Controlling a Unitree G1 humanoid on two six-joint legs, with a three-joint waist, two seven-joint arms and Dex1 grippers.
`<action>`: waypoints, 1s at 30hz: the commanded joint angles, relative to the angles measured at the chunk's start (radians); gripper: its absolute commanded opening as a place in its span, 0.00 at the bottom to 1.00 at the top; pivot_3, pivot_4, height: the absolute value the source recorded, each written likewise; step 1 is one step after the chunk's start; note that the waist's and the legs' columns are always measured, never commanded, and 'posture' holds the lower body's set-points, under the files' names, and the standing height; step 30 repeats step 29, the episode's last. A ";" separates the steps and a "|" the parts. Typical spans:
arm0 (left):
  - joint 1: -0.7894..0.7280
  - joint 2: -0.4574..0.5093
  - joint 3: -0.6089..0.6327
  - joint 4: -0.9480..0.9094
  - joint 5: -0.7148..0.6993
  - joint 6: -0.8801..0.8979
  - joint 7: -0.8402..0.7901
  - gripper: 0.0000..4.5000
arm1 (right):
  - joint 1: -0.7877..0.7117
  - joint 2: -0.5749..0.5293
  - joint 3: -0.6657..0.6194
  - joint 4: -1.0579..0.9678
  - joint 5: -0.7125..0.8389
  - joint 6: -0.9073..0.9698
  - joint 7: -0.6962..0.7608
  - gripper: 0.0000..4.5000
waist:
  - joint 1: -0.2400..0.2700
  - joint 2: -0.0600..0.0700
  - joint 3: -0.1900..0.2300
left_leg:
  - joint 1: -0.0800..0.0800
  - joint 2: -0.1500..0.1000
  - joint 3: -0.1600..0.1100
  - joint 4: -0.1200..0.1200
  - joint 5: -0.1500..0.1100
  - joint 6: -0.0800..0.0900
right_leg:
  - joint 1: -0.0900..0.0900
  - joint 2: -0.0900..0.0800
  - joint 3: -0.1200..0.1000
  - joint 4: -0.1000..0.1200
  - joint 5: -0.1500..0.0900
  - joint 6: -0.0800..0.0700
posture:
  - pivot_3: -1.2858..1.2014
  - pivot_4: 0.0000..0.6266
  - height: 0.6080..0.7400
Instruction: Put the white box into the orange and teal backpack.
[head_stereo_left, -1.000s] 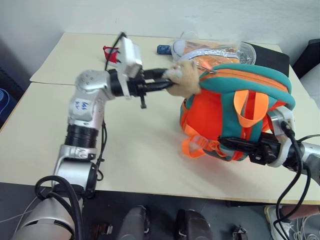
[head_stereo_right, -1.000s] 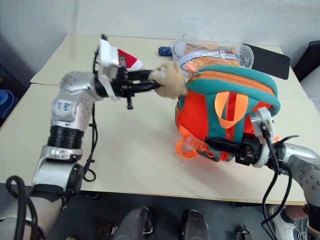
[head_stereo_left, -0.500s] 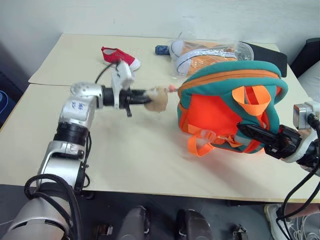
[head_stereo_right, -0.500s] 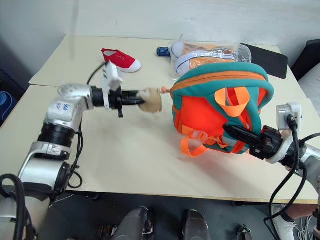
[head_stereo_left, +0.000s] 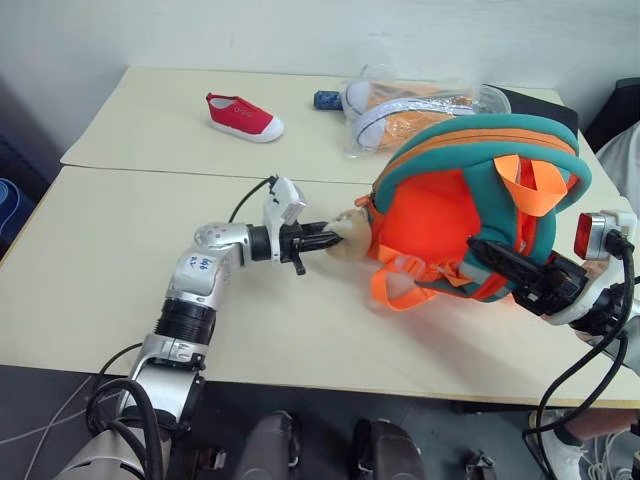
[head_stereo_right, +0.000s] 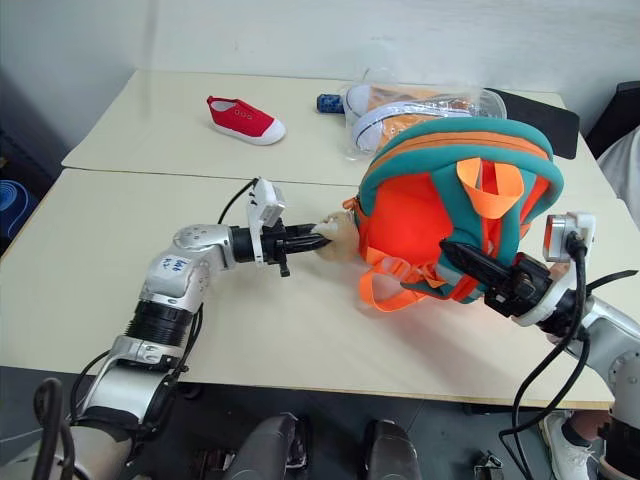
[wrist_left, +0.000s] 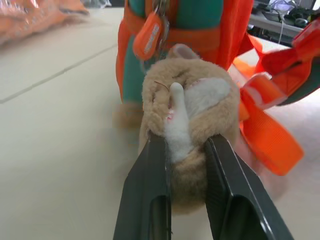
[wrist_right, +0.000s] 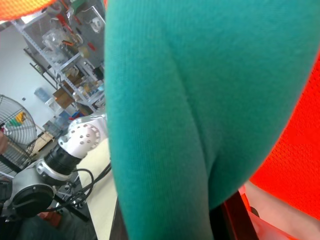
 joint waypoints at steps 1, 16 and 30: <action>0.045 0.070 0.042 -0.105 -0.051 0.030 -0.046 0.47 | 0.025 -0.049 0.037 -0.072 -0.141 -0.095 0.069 0.27 | -0.002 0.000 0.000 | 0.000 0.000 0.001 -0.001 0.000 0.000 | 0.000 0.000 0.000 0.000 0.000 0.000 | 0.52 0.24 1.00; 0.617 0.444 0.370 -0.261 -0.031 -0.295 -0.155 1.00 | 0.137 -0.265 0.052 0.493 -0.787 -1.092 0.640 0.99 | 0.000 0.001 0.000 | 0.010 0.001 0.007 -0.007 -0.002 -0.001 | 0.004 -0.002 0.007 -0.003 0.000 0.000 | 0.52 0.24 1.00; 0.720 0.434 0.407 -0.323 -0.045 -0.383 -0.067 1.00 | 0.278 -0.175 -0.028 0.464 -0.780 -1.136 0.567 0.99 | -0.004 0.001 0.000 | 0.012 0.002 0.009 -0.013 -0.004 -0.004 | 0.001 -0.004 0.012 -0.006 0.000 0.000 | 0.52 0.24 1.00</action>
